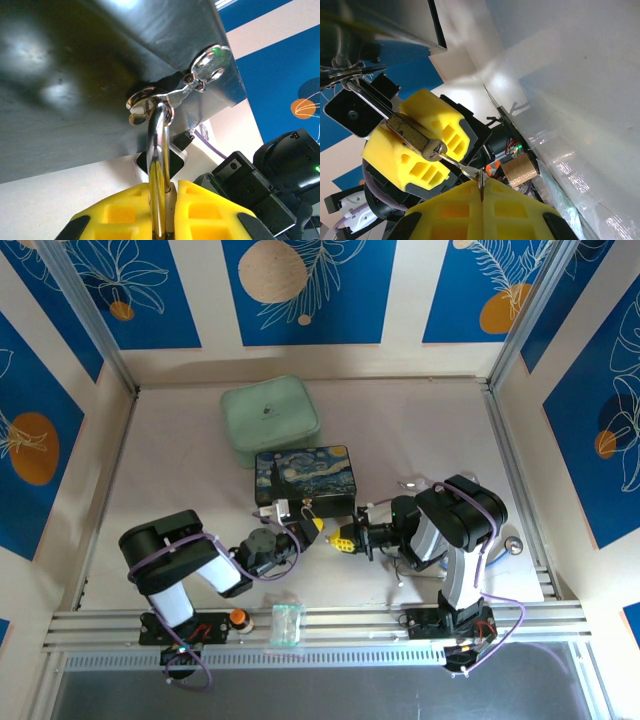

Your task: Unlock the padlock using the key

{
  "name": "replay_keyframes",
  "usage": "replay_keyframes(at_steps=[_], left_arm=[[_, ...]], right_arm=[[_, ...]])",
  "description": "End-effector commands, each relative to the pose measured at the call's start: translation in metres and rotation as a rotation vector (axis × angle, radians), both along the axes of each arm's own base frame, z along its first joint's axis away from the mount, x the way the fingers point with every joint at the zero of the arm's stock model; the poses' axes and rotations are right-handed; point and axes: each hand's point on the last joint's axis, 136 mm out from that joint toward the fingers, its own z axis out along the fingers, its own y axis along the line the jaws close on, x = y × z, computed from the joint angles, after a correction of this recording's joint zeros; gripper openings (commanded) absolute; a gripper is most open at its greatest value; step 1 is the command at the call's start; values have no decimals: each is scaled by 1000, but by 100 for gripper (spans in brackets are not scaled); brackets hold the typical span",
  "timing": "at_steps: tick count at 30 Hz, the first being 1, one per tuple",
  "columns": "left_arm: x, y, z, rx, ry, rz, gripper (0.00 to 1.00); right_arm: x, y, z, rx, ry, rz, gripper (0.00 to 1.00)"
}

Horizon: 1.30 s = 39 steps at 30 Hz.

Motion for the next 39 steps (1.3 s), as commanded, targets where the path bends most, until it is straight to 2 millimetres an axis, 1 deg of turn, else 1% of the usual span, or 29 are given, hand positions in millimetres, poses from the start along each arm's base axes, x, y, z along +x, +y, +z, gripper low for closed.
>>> replay_keyframes(at_steps=[1, 8, 14, 18, 20, 24, 26, 32, 34, 36, 39], left_arm=[[-13, -19, 22, -50, -65, -109, 0], [-14, -16, 19, -27, -83, -108, 0], [-13, -16, 13, 0, -87, -103, 0], [-13, -18, 7, 6, -73, -106, 0], [-14, -20, 10, 9, -93, -112, 0], [-15, -18, 14, 9, -107, -116, 0], [-17, -21, 15, 10, -115, -137, 0], [-19, -22, 11, 20, -110, -154, 0], [-20, -25, 9, 16, -102, -166, 0], [-21, -28, 13, 9, -109, -176, 0], [-20, -27, 17, -3, -114, -171, 0]], right_arm=[[9, 2, 11, 23, -30, -6, 0], [11, 1, 16, 37, -28, 5, 0], [12, 0, 17, 39, -31, 1, 0], [11, 7, 19, 43, -34, 14, 0], [12, 9, 22, 46, -40, 16, 0], [15, 4, 19, 41, -33, -2, 0], [16, 2, 19, 42, -33, -3, 0], [18, -2, 21, 45, -36, -17, 0], [20, -1, 21, 46, -36, -20, 0], [22, 0, 22, 47, -40, -22, 0], [25, -2, 23, 48, -46, -32, 0]])
